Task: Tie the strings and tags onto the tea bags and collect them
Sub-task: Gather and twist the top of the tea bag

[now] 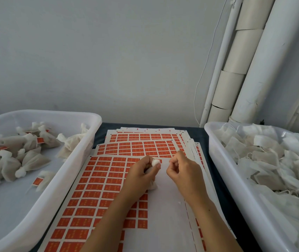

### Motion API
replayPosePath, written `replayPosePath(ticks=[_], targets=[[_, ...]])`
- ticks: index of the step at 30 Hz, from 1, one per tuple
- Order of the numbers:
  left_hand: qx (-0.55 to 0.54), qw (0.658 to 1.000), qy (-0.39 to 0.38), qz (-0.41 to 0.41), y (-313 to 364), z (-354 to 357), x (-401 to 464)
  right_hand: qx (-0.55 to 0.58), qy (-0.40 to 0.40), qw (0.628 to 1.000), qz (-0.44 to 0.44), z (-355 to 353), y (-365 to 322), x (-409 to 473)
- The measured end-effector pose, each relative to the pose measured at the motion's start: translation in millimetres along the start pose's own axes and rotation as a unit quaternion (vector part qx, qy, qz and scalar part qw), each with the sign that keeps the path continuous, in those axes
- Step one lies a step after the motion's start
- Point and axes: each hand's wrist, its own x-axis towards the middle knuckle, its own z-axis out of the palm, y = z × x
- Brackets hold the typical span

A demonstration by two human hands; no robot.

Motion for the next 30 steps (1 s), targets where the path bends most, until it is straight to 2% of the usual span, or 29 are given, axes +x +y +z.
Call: replayPosePath(ticks=[5, 10, 17, 24, 28, 30], targets=[[-0.028, 0.999, 0.023, 0.006, 2.8, 0.3, -0.2, 0.041, 0.006, 0.997, 0.057, 2.1, -0.5, 1.4], [-0.061, 0.998, 0.009, -0.025, 3.3, -1.9, -1.0, 0.075, 0.019, 0.992, 0.101, 6.1, -1.4, 2.7], [-0.073, 0.997, -0.016, -0.03, 1.4, 2.3, -1.6, 0.108, 0.052, 0.987, 0.11, 8.9, 2.7, 0.1], [-0.078, 0.997, -0.027, -0.003, -4.0, 5.1, 2.2, 0.116, -0.011, 0.993, 0.005, 5.4, 1.2, -5.1], [-0.077, 0.996, -0.03, 0.013, -4.5, 4.4, 1.6, 0.088, -0.092, 0.992, -0.008, 10.8, 1.0, -5.6], [-0.071, 0.997, -0.026, 0.007, -5.5, 4.1, 1.2, 0.083, -0.091, 0.992, -0.006, 11.9, 3.1, -5.2]])
